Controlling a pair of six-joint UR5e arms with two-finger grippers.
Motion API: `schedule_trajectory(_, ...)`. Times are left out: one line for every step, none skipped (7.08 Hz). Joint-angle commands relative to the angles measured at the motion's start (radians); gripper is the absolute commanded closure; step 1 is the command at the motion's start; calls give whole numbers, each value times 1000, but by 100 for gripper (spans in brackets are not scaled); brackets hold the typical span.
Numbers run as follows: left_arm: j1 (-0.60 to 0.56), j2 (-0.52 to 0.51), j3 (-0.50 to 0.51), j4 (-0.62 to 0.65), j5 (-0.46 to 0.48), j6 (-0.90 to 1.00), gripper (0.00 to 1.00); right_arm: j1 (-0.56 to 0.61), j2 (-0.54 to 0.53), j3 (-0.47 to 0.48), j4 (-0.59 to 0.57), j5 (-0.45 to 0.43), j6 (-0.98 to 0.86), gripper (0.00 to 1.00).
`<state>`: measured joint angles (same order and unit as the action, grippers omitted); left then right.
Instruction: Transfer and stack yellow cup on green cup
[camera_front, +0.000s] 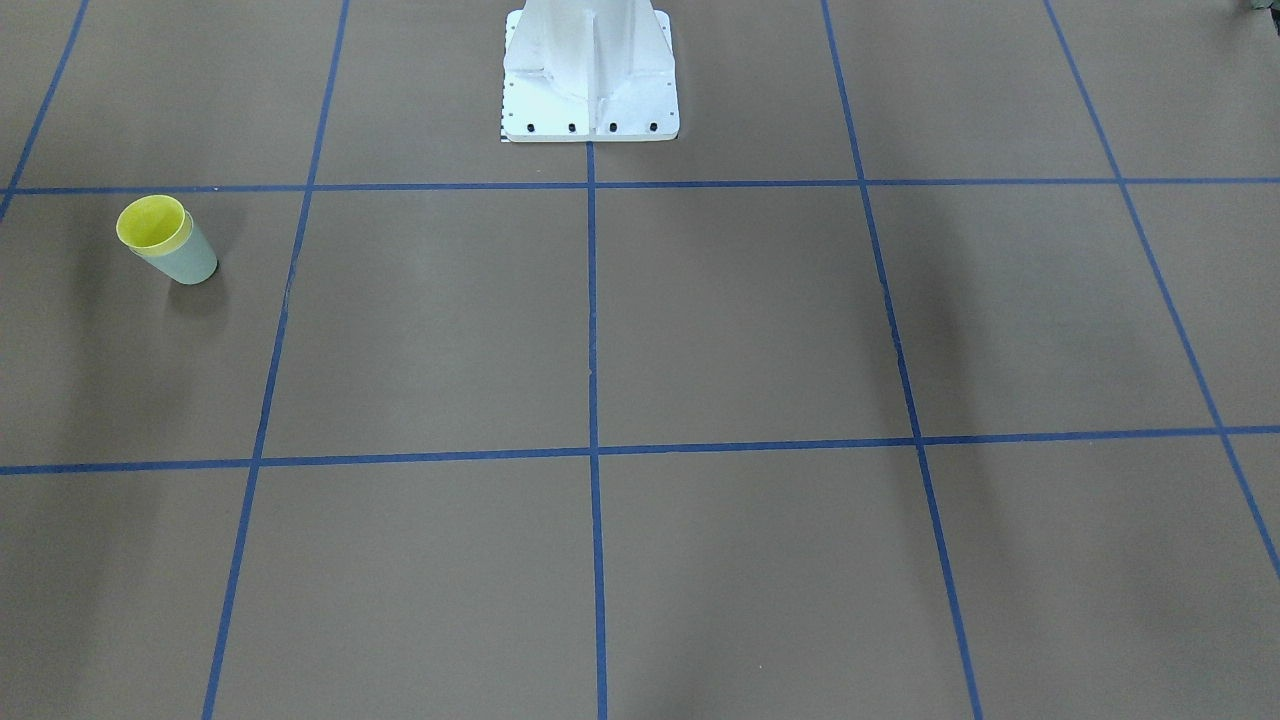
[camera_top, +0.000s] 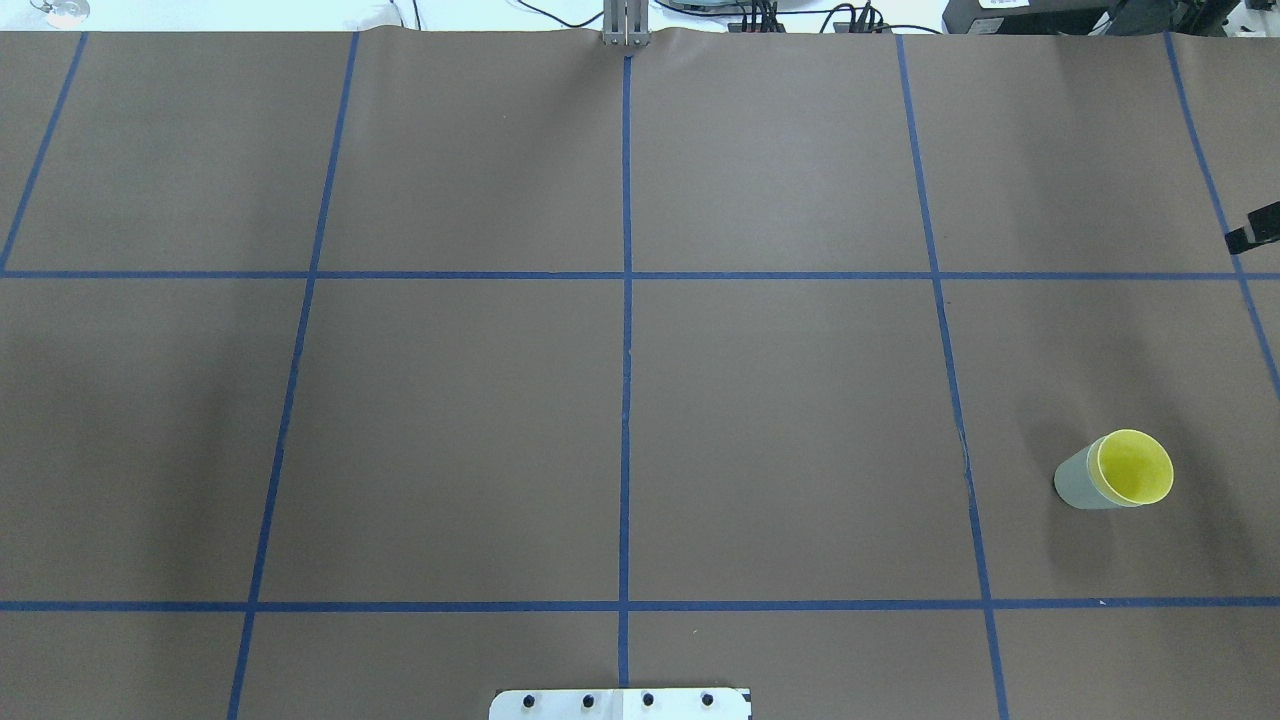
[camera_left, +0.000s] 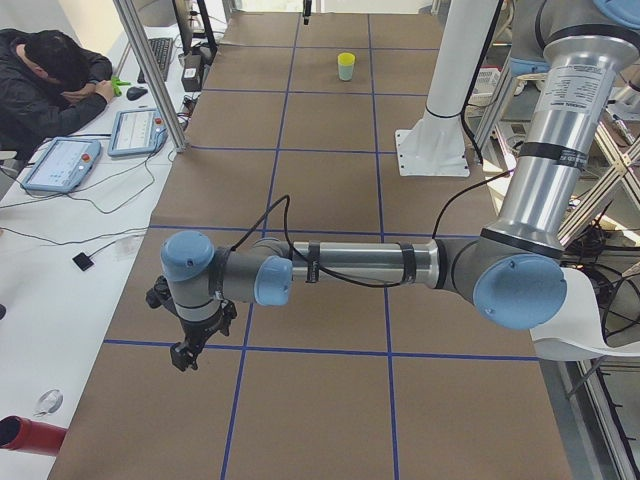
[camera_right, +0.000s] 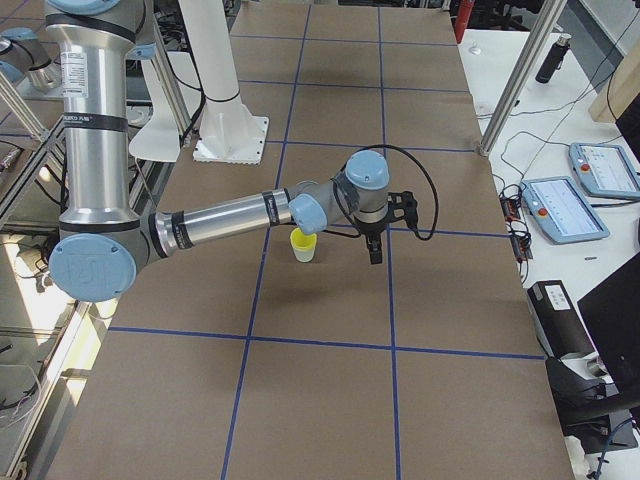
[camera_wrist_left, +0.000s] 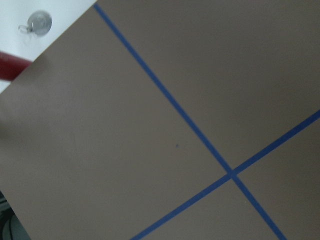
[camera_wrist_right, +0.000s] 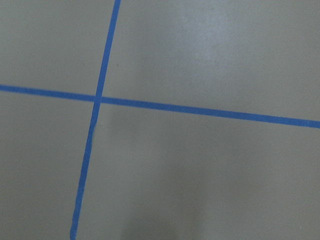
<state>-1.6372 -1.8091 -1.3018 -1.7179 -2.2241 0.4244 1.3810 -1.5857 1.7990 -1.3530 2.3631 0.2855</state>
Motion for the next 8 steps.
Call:
schedule_trajectory(-12,60,6,-135,-8,-147,0,117,-8,-94,-95,19,-240,0)
schedule_trajectory(-12,123,4,-285,-3,-150,0,128,-29,-92,-103,19,-241,0)
schedule_trajectory(-10,167,3,-407,-5,-173,0,144,-78,-84,-92,2,-252,0)
schedule_trajectory(-13,189,-16,-372,-9,-190,0,144,-73,-92,-92,-2,-244,0)
schedule_trajectory(-12,242,-99,-314,-9,-191,0,144,-85,-90,-90,1,-236,0)
schedule_trajectory(-12,251,-222,-111,-11,-188,0,144,-85,-83,-98,7,-232,0)
schedule_trajectory(-12,261,-348,97,-14,-182,0,144,-82,-86,-103,8,-226,0)
schedule_trajectory(-13,348,-420,115,-23,-184,0,144,-79,-89,-104,10,-214,0)
